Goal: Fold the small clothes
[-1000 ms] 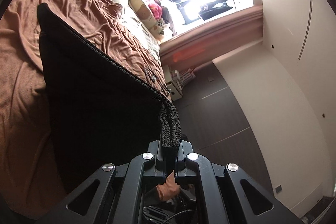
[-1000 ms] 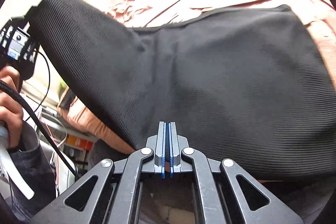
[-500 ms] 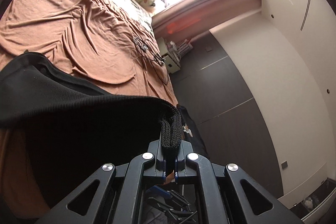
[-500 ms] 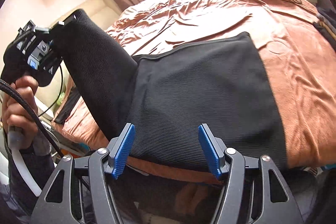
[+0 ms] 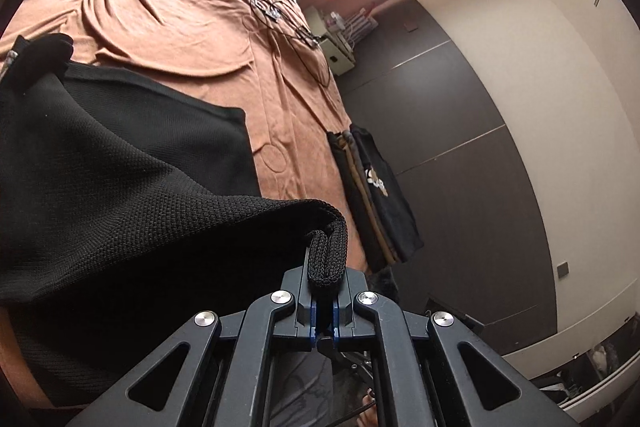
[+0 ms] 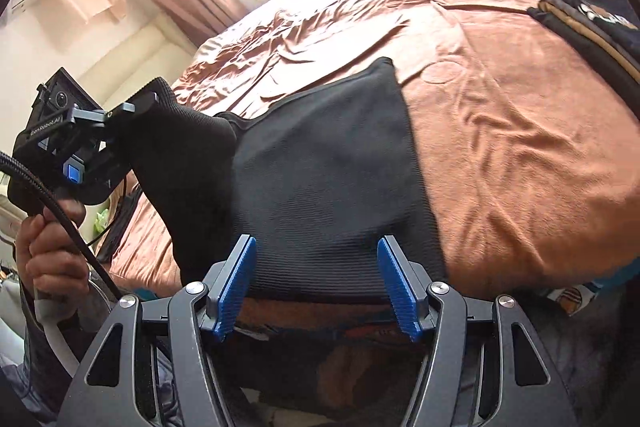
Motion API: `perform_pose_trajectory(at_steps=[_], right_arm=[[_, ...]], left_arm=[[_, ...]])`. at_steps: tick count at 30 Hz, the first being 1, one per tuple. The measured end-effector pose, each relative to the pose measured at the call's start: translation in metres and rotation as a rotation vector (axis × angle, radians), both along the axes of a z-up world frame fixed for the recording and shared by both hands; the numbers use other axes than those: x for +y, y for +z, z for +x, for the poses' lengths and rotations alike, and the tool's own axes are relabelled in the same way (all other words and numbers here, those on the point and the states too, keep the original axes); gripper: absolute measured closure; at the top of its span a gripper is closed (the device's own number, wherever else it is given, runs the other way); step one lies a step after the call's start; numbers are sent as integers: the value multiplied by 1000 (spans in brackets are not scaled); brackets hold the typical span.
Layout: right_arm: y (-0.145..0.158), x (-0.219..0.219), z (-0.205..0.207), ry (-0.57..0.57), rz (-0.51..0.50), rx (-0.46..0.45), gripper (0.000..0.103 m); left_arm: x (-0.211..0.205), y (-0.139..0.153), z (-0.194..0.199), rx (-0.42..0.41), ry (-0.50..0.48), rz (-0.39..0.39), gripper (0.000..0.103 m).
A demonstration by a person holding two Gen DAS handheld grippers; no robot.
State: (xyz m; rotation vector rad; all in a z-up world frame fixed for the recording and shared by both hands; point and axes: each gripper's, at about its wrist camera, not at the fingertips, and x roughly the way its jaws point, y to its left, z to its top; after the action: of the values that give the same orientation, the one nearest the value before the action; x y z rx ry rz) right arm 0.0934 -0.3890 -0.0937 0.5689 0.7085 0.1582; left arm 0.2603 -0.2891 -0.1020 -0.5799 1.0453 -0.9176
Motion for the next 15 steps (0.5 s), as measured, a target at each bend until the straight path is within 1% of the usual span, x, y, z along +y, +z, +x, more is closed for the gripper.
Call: perform_pose_trajectory(at_steps=[6, 7, 9, 11, 12, 13, 14, 15], right_arm=[[-9, -17, -6, -9, 27, 14, 42], [-10, -18, -9, -10, 31, 18, 42], [-13, -22, -7, -11, 37, 27, 42], [-15, -23, -8, -2, 40, 38, 42], [-16, -23, -7, 6, 41, 41, 42], [-15, -22, -7, 19, 42, 43, 42], [-15, -20, -6, 27, 42, 42, 42], [-15, -18, -5, 35, 40, 42, 42]], left_arm=[[-31, -27, 4, 51, -41, 69, 99], [-35, -30, 4, 60, -46, 76, 97], [-44, -38, 5, 75, -56, 94, 87], [-49, -46, 5, 91, -71, 91, 60], [-47, -48, 5, 96, -67, 95, 54], [-45, -50, 4, 96, -60, 106, 47], [-42, -51, 4, 93, -52, 116, 42], [-36, -51, 4, 90, -44, 120, 40]])
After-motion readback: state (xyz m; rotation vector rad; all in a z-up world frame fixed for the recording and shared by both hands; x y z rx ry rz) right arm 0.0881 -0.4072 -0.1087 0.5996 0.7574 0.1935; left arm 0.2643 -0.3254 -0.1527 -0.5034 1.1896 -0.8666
